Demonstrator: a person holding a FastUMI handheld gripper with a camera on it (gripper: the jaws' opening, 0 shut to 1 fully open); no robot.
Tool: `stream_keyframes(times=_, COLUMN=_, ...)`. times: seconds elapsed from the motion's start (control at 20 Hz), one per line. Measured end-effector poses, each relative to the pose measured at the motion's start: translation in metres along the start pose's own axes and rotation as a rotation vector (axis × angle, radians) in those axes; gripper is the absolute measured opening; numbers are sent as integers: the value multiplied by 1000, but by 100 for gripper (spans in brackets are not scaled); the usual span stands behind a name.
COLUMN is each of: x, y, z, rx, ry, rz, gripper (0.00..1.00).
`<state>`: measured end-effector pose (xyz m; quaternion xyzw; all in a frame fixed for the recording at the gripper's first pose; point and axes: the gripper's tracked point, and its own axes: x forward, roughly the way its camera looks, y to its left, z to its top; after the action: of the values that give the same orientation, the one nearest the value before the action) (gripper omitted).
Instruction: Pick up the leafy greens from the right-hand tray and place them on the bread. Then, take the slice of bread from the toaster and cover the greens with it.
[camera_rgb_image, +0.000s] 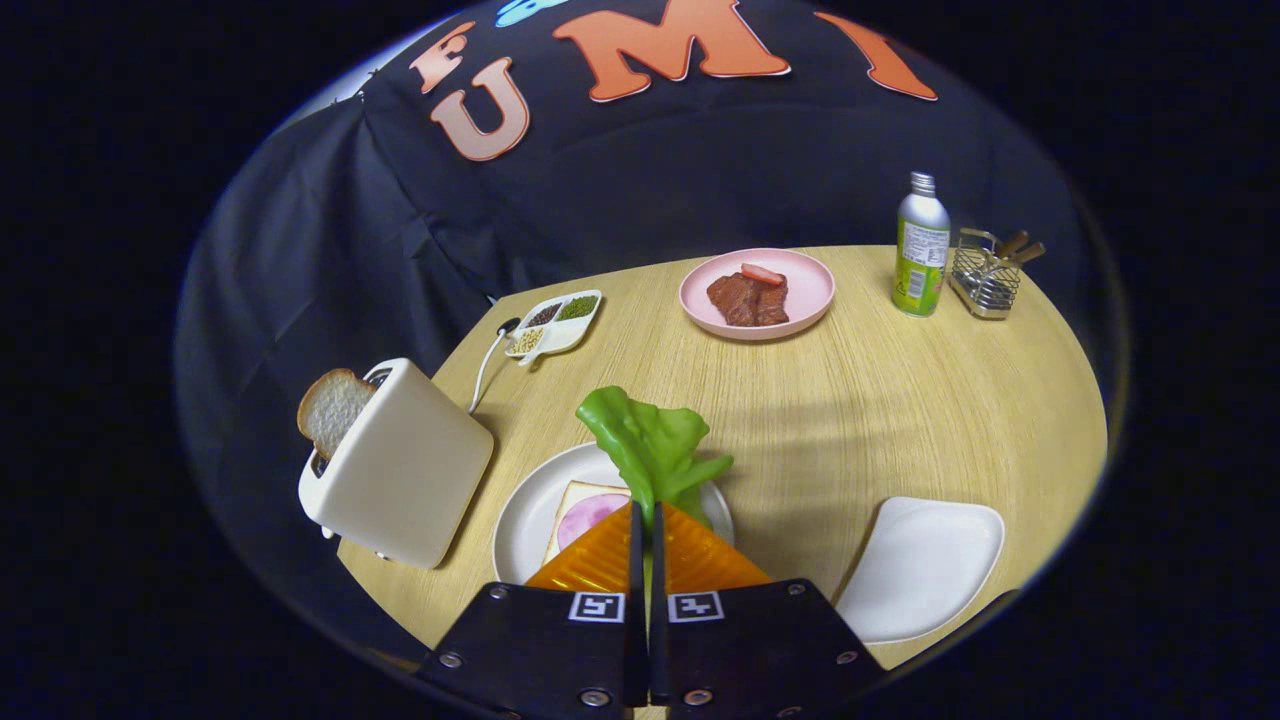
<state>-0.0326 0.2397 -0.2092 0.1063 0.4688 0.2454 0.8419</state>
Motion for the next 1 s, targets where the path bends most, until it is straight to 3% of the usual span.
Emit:
stream_keyframes(times=0.55, x=47, y=19, z=-30, rx=-46, ry=109, rz=-28, gripper=6)
stream_keyframes(times=0.85, x=51, y=27, z=-30, rx=-88, ry=106, rz=-42, gripper=26)
stream_keyframes(times=1.0, x=45, y=31, z=-21, rx=-99, ry=85, rz=-46, gripper=44)
